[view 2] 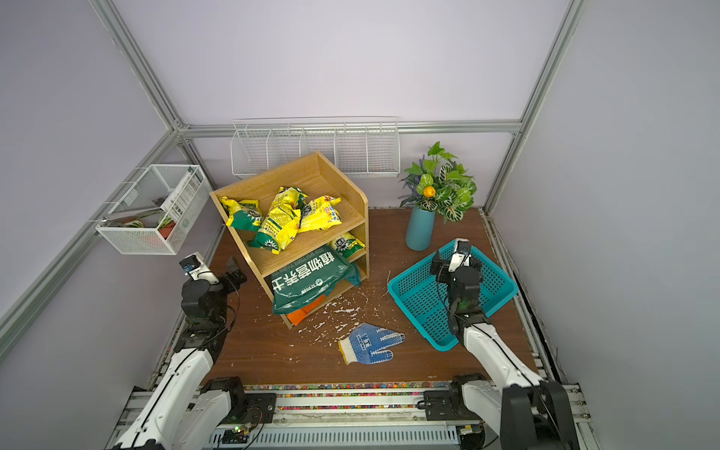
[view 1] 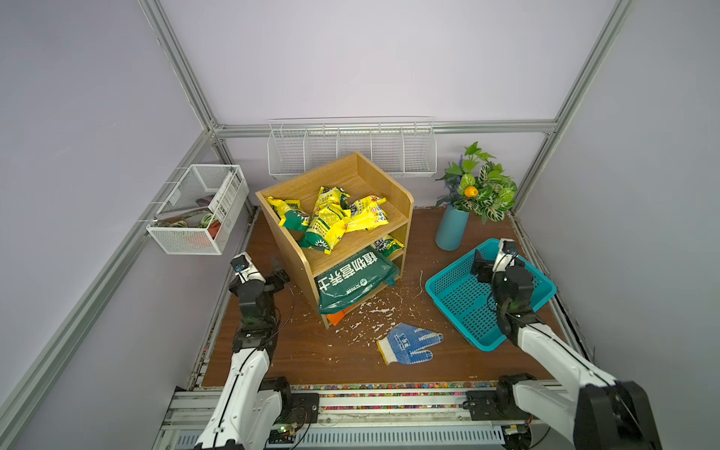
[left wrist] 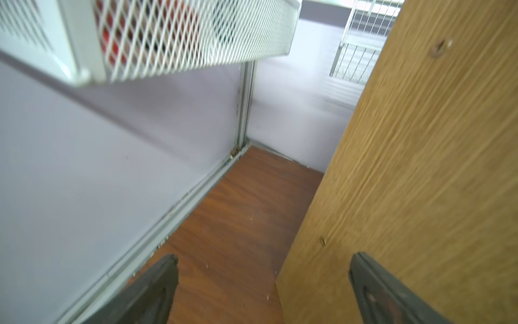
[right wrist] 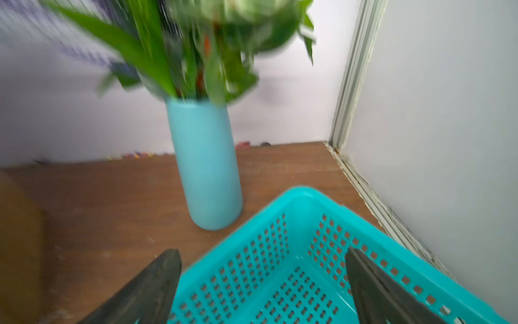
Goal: Take down the fertilizer bag from the shelf
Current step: Pick up the fertilizer bag from the shelf.
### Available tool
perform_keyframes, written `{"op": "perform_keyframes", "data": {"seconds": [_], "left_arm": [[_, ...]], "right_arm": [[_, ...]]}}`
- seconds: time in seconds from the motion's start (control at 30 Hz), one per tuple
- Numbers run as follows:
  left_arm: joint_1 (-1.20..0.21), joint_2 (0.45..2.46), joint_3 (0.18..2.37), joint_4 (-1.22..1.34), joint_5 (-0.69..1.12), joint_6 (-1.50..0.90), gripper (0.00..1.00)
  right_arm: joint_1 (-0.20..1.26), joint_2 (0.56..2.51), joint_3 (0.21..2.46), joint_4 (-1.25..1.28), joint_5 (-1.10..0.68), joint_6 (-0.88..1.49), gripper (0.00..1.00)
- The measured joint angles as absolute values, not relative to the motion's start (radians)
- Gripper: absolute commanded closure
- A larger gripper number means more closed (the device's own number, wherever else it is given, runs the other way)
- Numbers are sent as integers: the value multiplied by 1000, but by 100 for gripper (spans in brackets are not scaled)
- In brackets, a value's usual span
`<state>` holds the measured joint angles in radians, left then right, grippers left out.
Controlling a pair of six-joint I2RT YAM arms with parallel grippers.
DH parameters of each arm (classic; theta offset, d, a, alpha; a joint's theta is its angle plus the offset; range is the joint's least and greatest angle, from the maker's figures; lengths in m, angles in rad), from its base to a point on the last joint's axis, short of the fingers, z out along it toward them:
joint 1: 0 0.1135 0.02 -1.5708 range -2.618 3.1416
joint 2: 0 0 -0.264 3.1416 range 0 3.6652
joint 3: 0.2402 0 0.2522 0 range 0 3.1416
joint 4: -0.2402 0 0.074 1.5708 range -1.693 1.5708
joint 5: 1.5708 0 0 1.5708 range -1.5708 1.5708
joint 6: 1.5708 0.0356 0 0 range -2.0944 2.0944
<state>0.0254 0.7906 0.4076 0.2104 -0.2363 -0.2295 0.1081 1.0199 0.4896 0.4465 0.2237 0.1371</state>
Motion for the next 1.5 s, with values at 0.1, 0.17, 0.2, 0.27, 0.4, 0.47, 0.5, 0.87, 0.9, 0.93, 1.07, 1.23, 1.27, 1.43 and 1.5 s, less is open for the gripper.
{"op": "perform_keyframes", "data": {"seconds": [0.1, 0.17, 0.2, 0.27, 0.4, 0.47, 0.5, 0.87, 0.9, 0.93, 1.07, 1.23, 1.27, 1.43, 1.5], "left_arm": [[25, 775, 410, 132, -205, -299, 0], [25, 772, 421, 78, -174, -322, 0], [25, 771, 429, 60, -159, -324, 0], [25, 770, 451, 29, -135, -329, 0], [25, 767, 490, -4, -90, -323, 0], [25, 765, 505, -14, -66, -321, 0], [25, 765, 508, -15, -53, -321, 0], [25, 719, 507, -15, -15, -345, 0], [25, 714, 507, -12, -15, -348, 0], [25, 709, 507, -10, -15, -348, 0], [25, 701, 506, -6, -17, -354, 0], [25, 695, 506, -5, -17, -359, 0], [25, 695, 506, -5, -17, -359, 0], [25, 693, 506, -5, -18, -360, 0], [25, 693, 506, -5, -18, -360, 0]], "right_arm": [[135, 947, 642, 206, 177, 210, 13], [191, 933, 745, 53, 146, 246, 12], [220, 933, 785, -1, 135, 261, 12], [305, 946, 881, -124, 115, 292, 12], [479, 1013, 1084, -289, 100, 349, 13], [579, 1061, 1190, -338, 105, 367, 14], [619, 1081, 1229, -349, 107, 373, 14], [845, 1378, 1559, -345, 99, 406, 18], [845, 1395, 1562, -340, 100, 410, 19], [845, 1411, 1562, -339, 100, 415, 20], [858, 1437, 1559, -340, 102, 443, 21], [911, 1389, 1498, -352, 115, 478, 21], [919, 1365, 1466, -353, 115, 494, 21], [923, 1222, 1240, -318, 119, 601, 19], [923, 1196, 1156, -269, 109, 652, 17]]}}
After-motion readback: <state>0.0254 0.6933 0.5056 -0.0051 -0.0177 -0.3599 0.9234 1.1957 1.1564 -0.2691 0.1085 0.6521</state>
